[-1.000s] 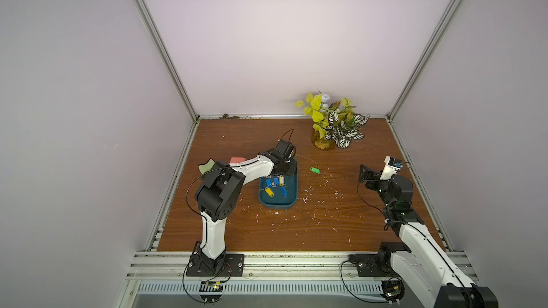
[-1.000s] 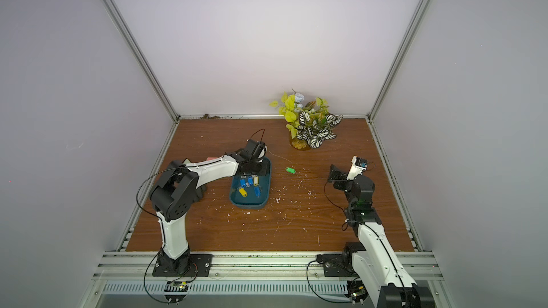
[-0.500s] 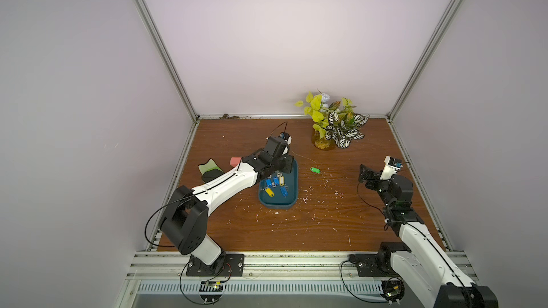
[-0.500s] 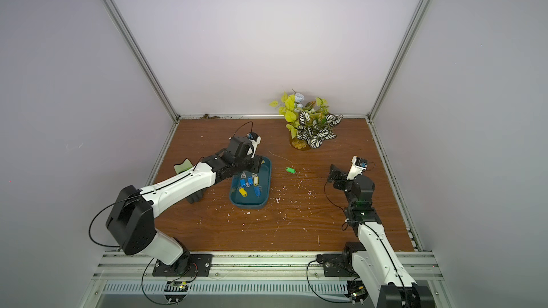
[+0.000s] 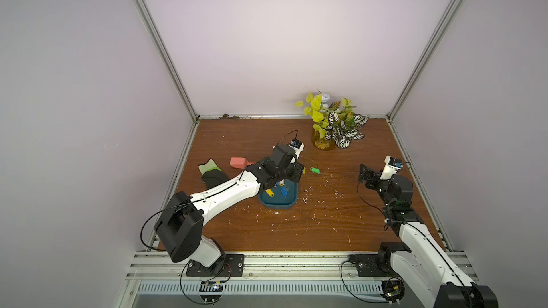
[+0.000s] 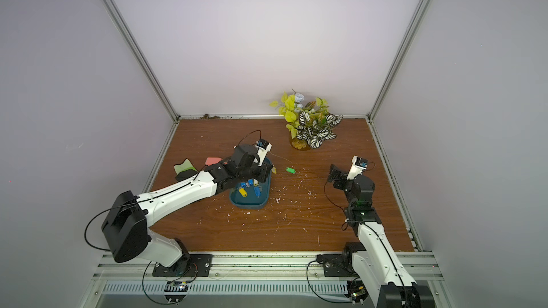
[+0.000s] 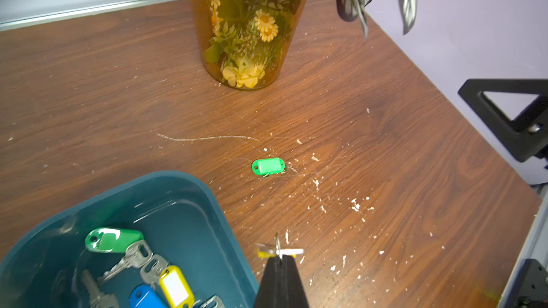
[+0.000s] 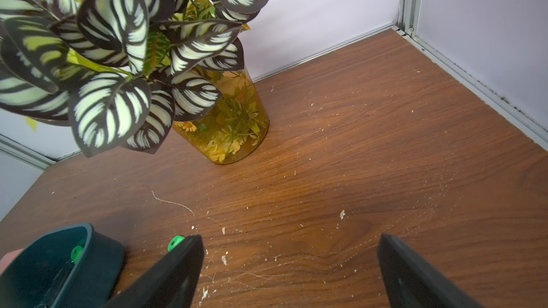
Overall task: Take the keys out of the storage box
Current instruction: Place the key at the center of the board.
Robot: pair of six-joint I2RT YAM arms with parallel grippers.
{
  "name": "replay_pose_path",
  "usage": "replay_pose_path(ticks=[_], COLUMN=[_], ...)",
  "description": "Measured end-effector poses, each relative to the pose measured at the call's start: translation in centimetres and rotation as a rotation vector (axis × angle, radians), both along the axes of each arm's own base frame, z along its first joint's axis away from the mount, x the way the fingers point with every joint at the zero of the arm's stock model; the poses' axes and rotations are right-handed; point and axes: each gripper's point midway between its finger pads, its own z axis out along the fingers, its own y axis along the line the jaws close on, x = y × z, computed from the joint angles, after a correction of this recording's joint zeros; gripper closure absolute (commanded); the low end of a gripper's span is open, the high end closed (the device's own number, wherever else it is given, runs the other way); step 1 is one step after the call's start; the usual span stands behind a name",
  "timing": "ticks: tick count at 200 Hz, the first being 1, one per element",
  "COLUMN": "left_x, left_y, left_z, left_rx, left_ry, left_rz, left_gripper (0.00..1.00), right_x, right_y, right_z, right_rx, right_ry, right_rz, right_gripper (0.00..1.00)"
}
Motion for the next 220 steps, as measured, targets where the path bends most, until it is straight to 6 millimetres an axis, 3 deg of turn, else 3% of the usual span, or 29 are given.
replay_pose_path(ticks=[19,117,180,220], left_x=[-0.1,-0.8,-1.1,-1.2], left_y=[-0.9,-3.5,-6.2,-6.6], left_z=[-0.6,-8.7,-9.3,-10.7], left_rx=[-0.017,0.089,0.116,0.149], left_ry=[0.017,0.187,0.200,0.230], left_rz=[-0.020,-0.055,-0.099,-0.107], left_gripper=[1.00,1.00,1.00,0.99], right_x=[0.0,0.0,0.0,0.0], right_y=[0.0,0.0,0.0,0.0], right_z=[0.0,0.0,0.0,0.0], right_rx=[0.001,0.007,0.007,0.007], right_ry=[0.000,0.000,0.000,0.000], right_rz=[0.000,-0.002,-0.002,-0.002], right_gripper=[0.01,0.01,0.01,0.01])
